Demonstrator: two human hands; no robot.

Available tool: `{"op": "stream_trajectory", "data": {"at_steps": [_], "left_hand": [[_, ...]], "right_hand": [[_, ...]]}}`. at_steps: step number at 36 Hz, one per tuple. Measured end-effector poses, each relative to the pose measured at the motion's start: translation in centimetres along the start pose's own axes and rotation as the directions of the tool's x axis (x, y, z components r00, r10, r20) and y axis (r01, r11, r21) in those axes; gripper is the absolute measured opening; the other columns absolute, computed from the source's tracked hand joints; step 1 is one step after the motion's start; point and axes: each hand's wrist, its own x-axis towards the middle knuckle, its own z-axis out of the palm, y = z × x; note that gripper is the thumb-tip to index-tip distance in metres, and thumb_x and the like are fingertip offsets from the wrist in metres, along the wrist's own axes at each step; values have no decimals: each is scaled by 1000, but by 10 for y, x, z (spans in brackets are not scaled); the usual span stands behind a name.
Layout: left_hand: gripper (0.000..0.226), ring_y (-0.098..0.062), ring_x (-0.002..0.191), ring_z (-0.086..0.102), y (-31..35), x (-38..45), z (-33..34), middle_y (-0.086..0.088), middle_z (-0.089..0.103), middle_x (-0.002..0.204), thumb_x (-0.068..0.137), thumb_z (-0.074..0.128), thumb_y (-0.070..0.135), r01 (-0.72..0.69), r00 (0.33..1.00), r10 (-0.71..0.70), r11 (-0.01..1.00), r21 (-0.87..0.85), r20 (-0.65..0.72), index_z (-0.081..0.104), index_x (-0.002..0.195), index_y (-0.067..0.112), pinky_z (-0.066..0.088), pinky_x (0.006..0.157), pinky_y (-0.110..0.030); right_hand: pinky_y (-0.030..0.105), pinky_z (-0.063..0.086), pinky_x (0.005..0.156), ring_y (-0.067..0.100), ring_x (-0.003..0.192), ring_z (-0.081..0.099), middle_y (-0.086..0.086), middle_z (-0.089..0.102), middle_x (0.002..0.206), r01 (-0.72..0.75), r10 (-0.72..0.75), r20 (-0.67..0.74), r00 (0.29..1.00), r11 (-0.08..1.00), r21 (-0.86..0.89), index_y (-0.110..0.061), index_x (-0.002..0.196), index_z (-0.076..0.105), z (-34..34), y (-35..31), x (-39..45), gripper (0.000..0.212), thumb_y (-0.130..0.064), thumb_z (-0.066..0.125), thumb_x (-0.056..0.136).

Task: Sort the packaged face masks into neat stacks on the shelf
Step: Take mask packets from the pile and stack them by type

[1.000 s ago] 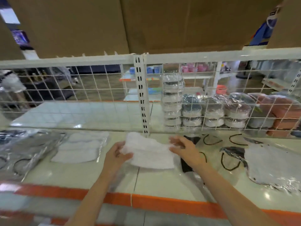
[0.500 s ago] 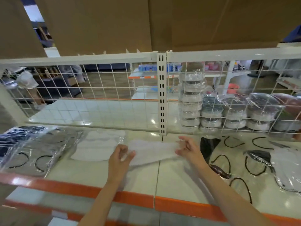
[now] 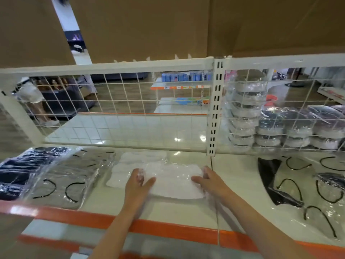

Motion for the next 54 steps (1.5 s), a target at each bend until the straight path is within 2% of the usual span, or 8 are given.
{"op": "stream_trajectory", "data": {"at_steps": [4, 10, 15, 20, 24, 32, 45, 54], "left_hand": [[28, -24, 101, 54, 1, 13, -38, -6, 54, 108, 87, 64, 8, 16, 996, -7, 995, 102, -84, 46, 107, 15, 36, 76, -23], [49, -32, 111, 50, -23, 37, -85, -14, 55, 118, 75, 69, 15, 38, 988, 50, 836, 547, -146, 49, 119, 6, 43, 96, -43], [25, -16, 107, 42, -30, 40, -100, 2, 44, 109, 84, 62, 22, -215, 969, 235, 637, 741, 79, 56, 107, 14, 30, 94, -24], [6, -9, 86, 47, -32, 42, -90, 14, 39, 81, 85, 50, 21, -397, 909, 139, 575, 716, 393, 47, 83, 26, 33, 74, -18], [4, -10, 93, 46, -32, 40, -72, 11, 44, 86, 83, 47, 25, -470, 872, 147, 518, 715, 467, 46, 81, 28, 37, 81, -21], [20, -16, 102, 52, -14, 31, -16, 2, 60, 103, 88, 46, 29, -599, 799, 254, 427, 678, 545, 60, 100, 20, 36, 87, -25], [13, -4, 79, 56, 25, -2, 102, 8, 61, 85, 87, 51, 18, -603, 709, 194, 666, 440, 678, 63, 82, 19, 45, 72, -16], [14, -4, 63, 61, 54, -30, 175, 0, 69, 76, 85, 62, 10, -295, 703, 53, 929, 223, 709, 67, 76, 20, 47, 60, -15]], "right_hand": [[25, 40, 51, 12, 55, 52, 1, 58, 69, -77, 89, 121, 989, 992, -96, -16, 92, 46, 39, -11, 10, 9, -19, 54, 89], [16, 33, 44, 9, 52, 44, -3, 50, 63, -70, 83, 38, 996, 959, -275, -16, 67, 41, 92, -17, 30, 21, -10, 58, 79], [22, 31, 54, 17, 72, 45, -1, 49, 75, -2, -9, -26, 1000, 920, -391, -17, 66, 40, 116, -32, 47, 21, -8, 53, 80], [27, 38, 61, 24, 83, 52, 8, 54, 91, -83, 49, -81, 995, 865, -495, -13, 80, 46, 125, -37, 59, 4, -10, 48, 81], [30, 44, 79, 28, 103, 58, 8, 57, 110, -182, 128, -130, 983, 737, -651, -13, 112, 46, 124, -32, 57, 30, -20, 48, 83], [35, 44, 75, 27, 92, 60, 6, 59, 103, -86, -21, -137, 990, 684, -724, -13, 107, 44, 80, -21, 39, 20, -17, 39, 88], [32, 41, 95, 24, 117, 47, 6, 45, 125, -301, -47, -386, 921, 544, -784, -13, 126, 42, -55, 53, -24, 33, -19, 41, 94], [39, 24, 112, 25, 138, 24, 5, 24, 151, -487, 9, -585, 811, 565, -666, -18, 140, 35, -144, 99, -69, 48, -31, 45, 94]]}}
